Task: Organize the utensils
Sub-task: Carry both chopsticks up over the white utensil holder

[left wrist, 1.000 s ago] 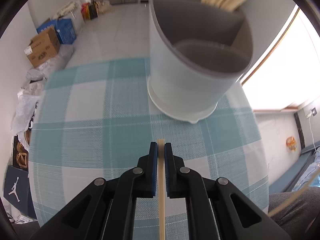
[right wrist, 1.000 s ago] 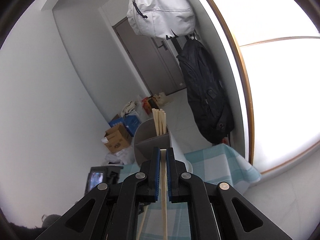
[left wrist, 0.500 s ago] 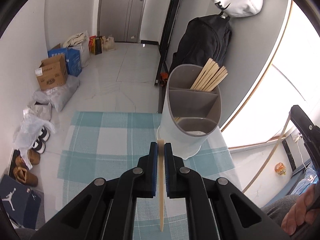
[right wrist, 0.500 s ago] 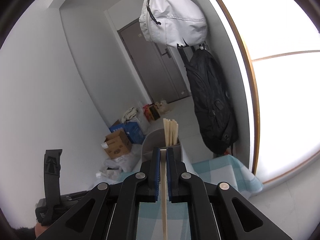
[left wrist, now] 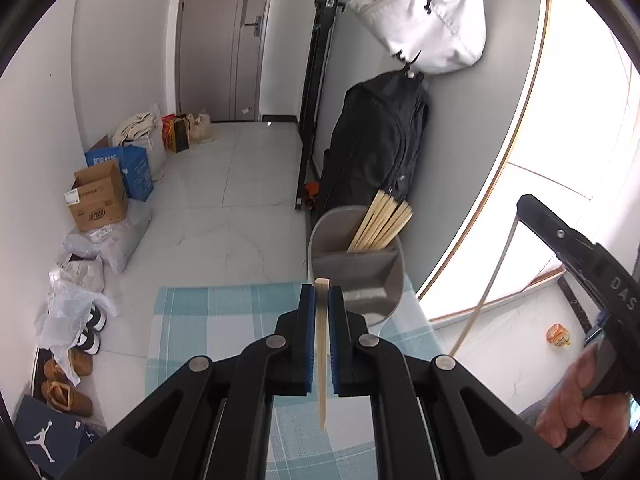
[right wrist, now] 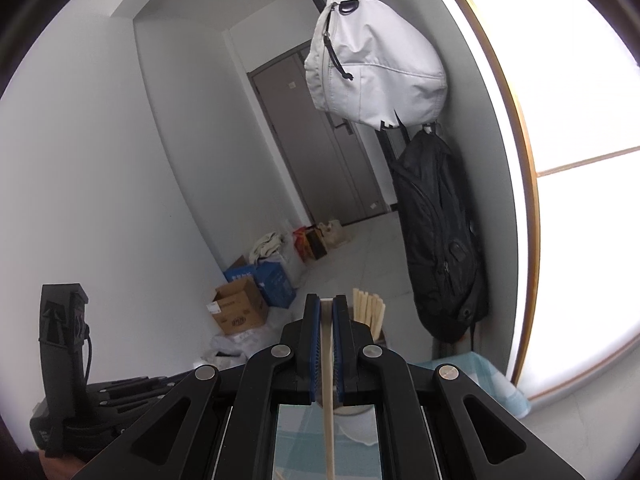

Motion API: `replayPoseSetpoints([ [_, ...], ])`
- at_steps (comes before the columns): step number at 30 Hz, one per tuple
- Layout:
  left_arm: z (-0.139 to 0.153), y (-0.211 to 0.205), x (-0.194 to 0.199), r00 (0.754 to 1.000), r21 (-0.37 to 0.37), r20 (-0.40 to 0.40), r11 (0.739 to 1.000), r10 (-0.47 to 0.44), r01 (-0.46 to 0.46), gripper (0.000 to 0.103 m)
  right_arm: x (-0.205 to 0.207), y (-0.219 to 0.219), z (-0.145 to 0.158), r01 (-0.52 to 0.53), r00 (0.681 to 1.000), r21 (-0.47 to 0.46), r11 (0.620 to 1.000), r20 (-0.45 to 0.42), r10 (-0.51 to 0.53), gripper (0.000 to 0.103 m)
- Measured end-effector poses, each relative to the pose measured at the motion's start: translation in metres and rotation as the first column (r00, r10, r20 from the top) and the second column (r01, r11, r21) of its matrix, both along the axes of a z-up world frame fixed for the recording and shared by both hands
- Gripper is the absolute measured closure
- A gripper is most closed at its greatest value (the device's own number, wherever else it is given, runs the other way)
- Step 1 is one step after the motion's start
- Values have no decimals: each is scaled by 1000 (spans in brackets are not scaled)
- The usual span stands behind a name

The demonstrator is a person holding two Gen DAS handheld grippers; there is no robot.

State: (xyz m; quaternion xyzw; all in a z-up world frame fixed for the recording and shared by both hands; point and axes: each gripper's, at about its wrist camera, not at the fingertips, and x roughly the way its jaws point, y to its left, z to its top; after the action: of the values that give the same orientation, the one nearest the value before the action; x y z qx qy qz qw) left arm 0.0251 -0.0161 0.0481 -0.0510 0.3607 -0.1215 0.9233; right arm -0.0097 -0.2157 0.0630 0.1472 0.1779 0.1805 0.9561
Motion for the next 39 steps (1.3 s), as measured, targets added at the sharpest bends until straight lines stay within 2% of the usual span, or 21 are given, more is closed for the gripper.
replayPoseSetpoints([
  [5, 33, 4, 14, 1000, -29, 9, 1000, -5, 5, 101, 23, 10, 33, -16, 998, -10, 1000, 60, 16, 98],
  [8, 52, 2, 26, 1000, -5, 18, 1000, -9, 9, 101, 39, 17, 49, -23, 996, -14, 1000, 81, 24, 98],
  [11, 66, 4, 38, 1000, -27, 18, 1000, -13, 14, 101, 53, 22, 62, -25, 995, -13, 1000, 92, 26, 98],
  [16, 87, 6, 59, 999, -67, 37, 998, -14, 17, 101, 78, 29, 74, -32, 994, -27, 999, 104, 34, 98],
  [21, 96, 0, 82, 998, -57, 64, 998, -24, 28, 101, 109, 32, 71, -20, 995, -27, 999, 101, 23, 98],
  [24, 95, 0, 95, 996, -89, 70, 994, -49, 55, 101, 123, 27, 64, 1, 995, -5, 1000, 97, 0, 98],
  [27, 88, -4, 105, 994, -62, 95, 996, -54, 60, 101, 136, 22, 58, 22, 993, 13, 1000, 116, -23, 98],
  [31, 75, -7, 119, 994, -43, 89, 996, -70, 74, 101, 154, 18, 44, 33, 996, 26, 999, 86, -35, 98],
  [39, 45, -6, 141, 994, -43, 20, 994, -104, 105, 101, 174, 13, 13, 17, 999, 63, 998, 37, -19, 98],
])
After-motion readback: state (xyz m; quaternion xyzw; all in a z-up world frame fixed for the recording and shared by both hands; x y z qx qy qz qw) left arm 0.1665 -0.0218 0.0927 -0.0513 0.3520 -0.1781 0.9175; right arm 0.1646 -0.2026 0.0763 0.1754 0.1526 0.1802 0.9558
